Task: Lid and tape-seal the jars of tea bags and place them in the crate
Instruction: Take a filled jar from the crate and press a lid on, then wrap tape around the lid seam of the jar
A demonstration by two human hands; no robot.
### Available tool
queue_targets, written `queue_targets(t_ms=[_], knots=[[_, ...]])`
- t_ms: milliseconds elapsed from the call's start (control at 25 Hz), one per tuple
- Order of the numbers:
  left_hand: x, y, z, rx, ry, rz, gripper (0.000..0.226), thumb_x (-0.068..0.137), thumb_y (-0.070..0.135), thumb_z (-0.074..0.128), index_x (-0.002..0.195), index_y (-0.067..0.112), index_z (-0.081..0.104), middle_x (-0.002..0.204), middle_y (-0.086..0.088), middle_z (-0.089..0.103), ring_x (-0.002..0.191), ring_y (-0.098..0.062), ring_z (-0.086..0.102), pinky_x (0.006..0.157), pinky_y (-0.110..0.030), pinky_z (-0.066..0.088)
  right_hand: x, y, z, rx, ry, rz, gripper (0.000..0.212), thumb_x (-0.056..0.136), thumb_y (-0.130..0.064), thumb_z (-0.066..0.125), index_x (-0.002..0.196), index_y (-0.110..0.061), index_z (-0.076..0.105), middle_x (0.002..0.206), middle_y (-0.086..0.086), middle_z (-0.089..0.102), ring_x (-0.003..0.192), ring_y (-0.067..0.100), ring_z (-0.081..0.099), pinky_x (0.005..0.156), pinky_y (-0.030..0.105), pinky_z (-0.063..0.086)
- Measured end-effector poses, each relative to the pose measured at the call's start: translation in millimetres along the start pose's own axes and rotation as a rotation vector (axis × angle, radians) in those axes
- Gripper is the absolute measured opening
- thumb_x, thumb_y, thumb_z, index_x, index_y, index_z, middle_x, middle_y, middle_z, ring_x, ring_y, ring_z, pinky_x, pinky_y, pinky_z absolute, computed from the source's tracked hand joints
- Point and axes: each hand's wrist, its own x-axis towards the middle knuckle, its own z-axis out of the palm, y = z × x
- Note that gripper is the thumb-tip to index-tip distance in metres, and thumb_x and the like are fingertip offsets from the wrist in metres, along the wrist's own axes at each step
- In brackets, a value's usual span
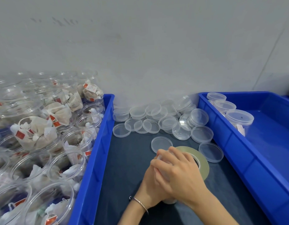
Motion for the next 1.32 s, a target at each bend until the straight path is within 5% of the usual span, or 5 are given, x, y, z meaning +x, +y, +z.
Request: queue_targets(t_ms=[160,360,840,1040,1320], knots=[[-6,0,5,-0.152,0.170,-0.001,0.080,0.052,0.019,0.087,0.124,0.023,0.051,0.117,0.008,0.062,0.111,-0.010,0.059,0.090,-0.019,0.047,-12,54,-12,0.685,0.005,0.372,0.030,0.097,-0.036,0.045,0.125,-0.037,0.056,0.131,-0.015,0.055,0.126,0.008,0.047,0.100,0.020,0.039],[-6,2,4,-0.165,0.271,-0.062,0.086,0.044,0.035,0.086,0.121,0.020,0.050,0.116,0.020,0.058,0.113,0.005,0.052,0.089,-0.007,0.040,-66,102,12,-0.220,-0.663,0.482,0.064,0.086,-0.070,0.037,0.139,-0.036,0.035,0.144,-0.021,0.027,0.141,0.000,0.014,0.115,0.048,-0.003],[16,6,18,-0.171,0.301,-0.112,0.092,0.046,0.021,0.094,0.123,0.031,0.042,0.124,0.013,0.051,0.116,0.002,0.051,0.096,-0.018,0.045,-50,84,-40,0.918,0.166,0.965,0.047,0.098,-0.043,0.037,0.060,-0.017,0.042,0.046,-0.002,0.036,0.045,0.015,0.032,0.066,0.035,0.040],[19,22,4,-0.035,0.155,-0.110,0.117,0.054,0.039,0.088,0.141,0.038,0.010,0.148,0.011,0.018,0.140,-0.003,0.021,0.117,-0.029,0.024,-56,62,-44,0.919,0.207,0.751,0.029,0.088,-0.045,0.047,0.077,-0.018,0.048,0.059,-0.007,0.041,0.052,0.008,0.034,0.059,0.026,0.034],[31,71,-6,0.137,-0.023,0.138,0.058,0.096,0.055,0.034,0.147,0.033,0.018,0.151,0.025,0.021,0.140,0.009,0.015,0.117,-0.022,0.017,-50,43,-49,0.360,0.114,0.417,0.022,0.083,-0.061,0.041,0.095,-0.043,0.042,0.075,-0.014,0.054,0.065,0.011,0.051,0.059,0.021,0.040]])
